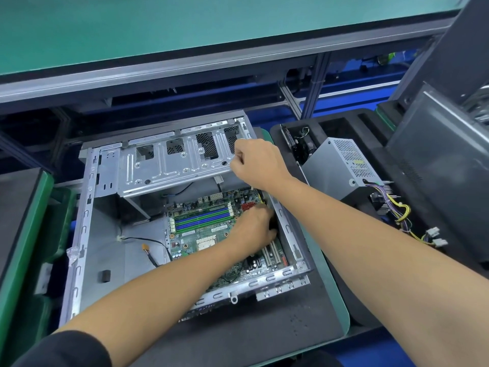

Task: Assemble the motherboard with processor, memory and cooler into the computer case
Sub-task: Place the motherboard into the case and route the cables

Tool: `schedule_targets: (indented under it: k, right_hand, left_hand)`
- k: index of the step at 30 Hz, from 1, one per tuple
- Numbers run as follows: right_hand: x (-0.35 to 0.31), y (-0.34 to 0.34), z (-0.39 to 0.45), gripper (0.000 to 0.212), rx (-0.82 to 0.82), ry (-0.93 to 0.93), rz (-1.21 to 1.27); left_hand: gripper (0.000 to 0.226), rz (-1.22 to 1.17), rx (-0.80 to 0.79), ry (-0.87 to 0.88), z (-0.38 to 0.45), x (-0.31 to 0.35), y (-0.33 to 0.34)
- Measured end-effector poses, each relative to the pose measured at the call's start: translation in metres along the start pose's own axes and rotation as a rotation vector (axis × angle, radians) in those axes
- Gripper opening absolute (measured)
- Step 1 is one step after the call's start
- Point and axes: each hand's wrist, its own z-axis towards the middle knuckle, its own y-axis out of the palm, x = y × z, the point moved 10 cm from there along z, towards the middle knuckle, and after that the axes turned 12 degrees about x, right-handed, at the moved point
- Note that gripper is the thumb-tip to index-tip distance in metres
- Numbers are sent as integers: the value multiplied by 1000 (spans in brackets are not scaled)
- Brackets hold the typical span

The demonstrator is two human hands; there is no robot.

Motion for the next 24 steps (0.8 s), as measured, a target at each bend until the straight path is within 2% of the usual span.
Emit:
schedule_targets:
  k: [2, 6, 12, 21, 24]
  right_hand:
    - [0, 1, 0, 13, 1, 0, 1]
    - [-1, 1, 0, 13, 2, -5, 3]
    - [0, 1, 0, 13, 6, -9, -6]
    - [0, 2, -1, 13, 4, -10, -5]
    - [0, 2, 0, 12, 4, -5, -2]
  left_hand:
    - [35, -43, -3, -40, 0, -4, 0]
    - [42, -89, -2, -95, 0, -6, -3]
    - [37, -62, -60, -138, 0, -7, 1]
    - [38, -40, -77, -84, 0, -7, 2]
    - [36, -92, -89, -147, 1, -12, 5]
